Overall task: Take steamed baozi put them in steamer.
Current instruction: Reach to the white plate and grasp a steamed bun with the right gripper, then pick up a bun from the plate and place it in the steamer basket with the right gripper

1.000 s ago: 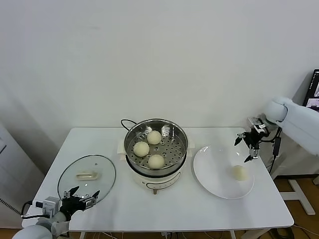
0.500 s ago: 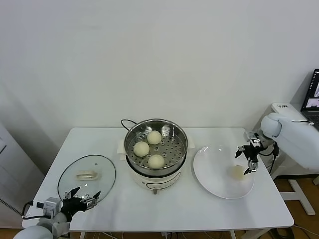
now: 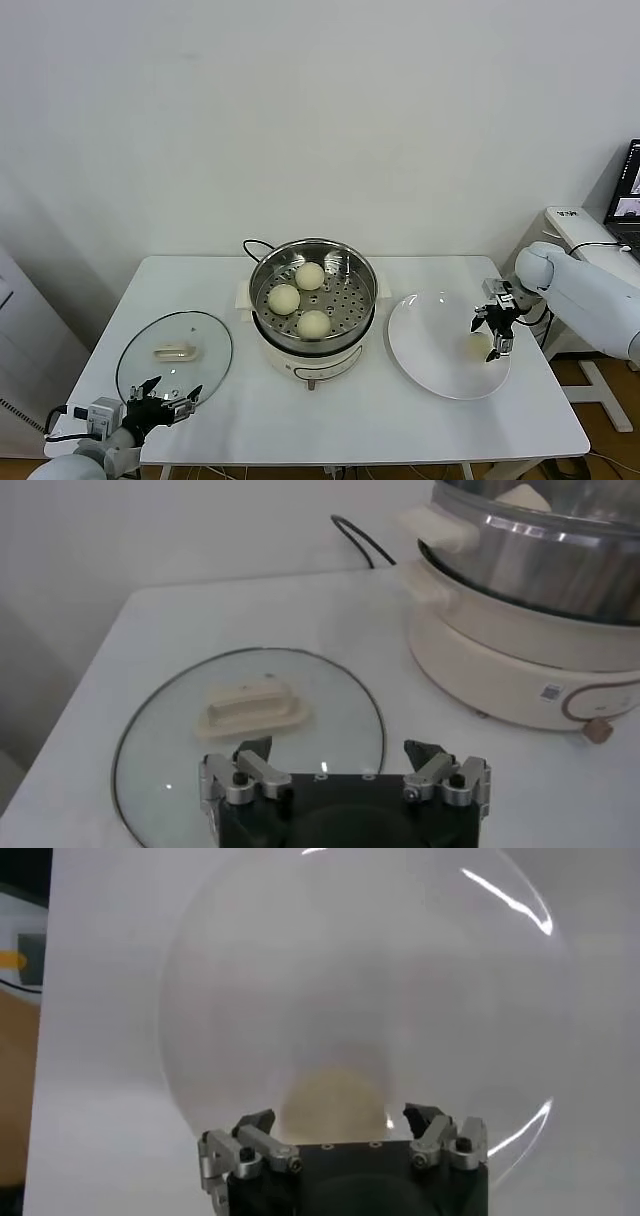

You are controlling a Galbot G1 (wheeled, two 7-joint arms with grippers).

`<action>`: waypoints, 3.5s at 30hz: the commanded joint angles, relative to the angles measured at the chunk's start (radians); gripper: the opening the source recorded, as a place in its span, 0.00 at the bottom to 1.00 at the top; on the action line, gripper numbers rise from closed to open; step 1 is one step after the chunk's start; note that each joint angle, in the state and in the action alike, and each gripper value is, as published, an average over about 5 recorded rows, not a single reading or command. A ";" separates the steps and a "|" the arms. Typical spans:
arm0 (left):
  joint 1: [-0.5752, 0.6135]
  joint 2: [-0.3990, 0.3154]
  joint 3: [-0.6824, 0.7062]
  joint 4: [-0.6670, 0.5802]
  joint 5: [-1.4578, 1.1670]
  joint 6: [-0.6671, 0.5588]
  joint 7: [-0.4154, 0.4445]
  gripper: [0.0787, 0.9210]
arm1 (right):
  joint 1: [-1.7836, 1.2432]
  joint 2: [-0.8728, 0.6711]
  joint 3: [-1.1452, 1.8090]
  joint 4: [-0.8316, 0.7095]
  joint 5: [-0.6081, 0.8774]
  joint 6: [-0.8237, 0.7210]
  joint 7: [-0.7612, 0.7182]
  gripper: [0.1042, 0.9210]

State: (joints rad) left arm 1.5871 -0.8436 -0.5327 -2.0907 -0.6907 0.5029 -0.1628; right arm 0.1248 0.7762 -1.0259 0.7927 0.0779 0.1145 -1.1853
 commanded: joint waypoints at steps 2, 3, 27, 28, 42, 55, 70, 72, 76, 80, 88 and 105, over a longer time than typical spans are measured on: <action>0.002 0.000 -0.002 0.000 0.001 0.000 0.000 0.88 | -0.036 0.005 0.036 -0.002 -0.050 -0.004 0.010 0.68; 0.002 0.000 -0.002 0.000 0.001 0.000 0.000 0.88 | -0.038 0.004 0.041 -0.001 -0.053 -0.004 0.013 0.65; 0.008 -0.009 -0.010 -0.014 0.005 0.012 -0.011 0.88 | 0.541 -0.062 -0.448 0.312 0.369 -0.160 0.000 0.42; 0.009 -0.009 -0.010 -0.015 0.005 0.012 -0.011 0.88 | 0.576 -0.050 -0.471 0.324 0.399 -0.173 -0.001 0.42; 0.006 -0.011 -0.008 -0.020 0.007 0.012 -0.011 0.88 | 0.775 0.233 -0.584 0.351 0.738 -0.338 0.054 0.42; 0.018 -0.025 -0.012 -0.024 0.014 0.007 -0.009 0.88 | 0.725 0.396 -0.587 0.335 0.817 -0.403 0.113 0.42; 0.020 -0.027 -0.015 -0.029 0.018 0.009 -0.009 0.88 | 0.569 0.429 -0.564 0.322 0.651 -0.402 0.194 0.42; 0.019 -0.027 -0.015 -0.029 0.018 0.009 -0.009 0.88 | 0.549 0.436 -0.556 0.312 0.635 -0.401 0.203 0.42; 0.018 -0.025 -0.015 -0.028 0.017 0.009 -0.009 0.88 | 0.523 0.446 -0.549 0.295 0.606 -0.400 0.210 0.42; 0.019 -0.025 -0.015 -0.026 0.017 0.009 -0.008 0.88 | 0.504 0.447 -0.545 0.288 0.579 -0.399 0.213 0.42; 0.018 -0.026 -0.015 -0.024 0.016 0.008 -0.008 0.88 | 0.485 0.444 -0.533 0.282 0.565 -0.399 0.227 0.43; 0.022 -0.033 -0.021 -0.025 0.016 0.009 -0.009 0.88 | 0.572 0.348 -0.441 0.286 0.644 -0.418 0.154 0.86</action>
State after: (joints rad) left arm 1.6088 -0.8759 -0.5505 -2.1157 -0.6746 0.5112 -0.1710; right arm 0.6395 1.1889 -1.5275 1.0754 0.6670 -0.2946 -0.9837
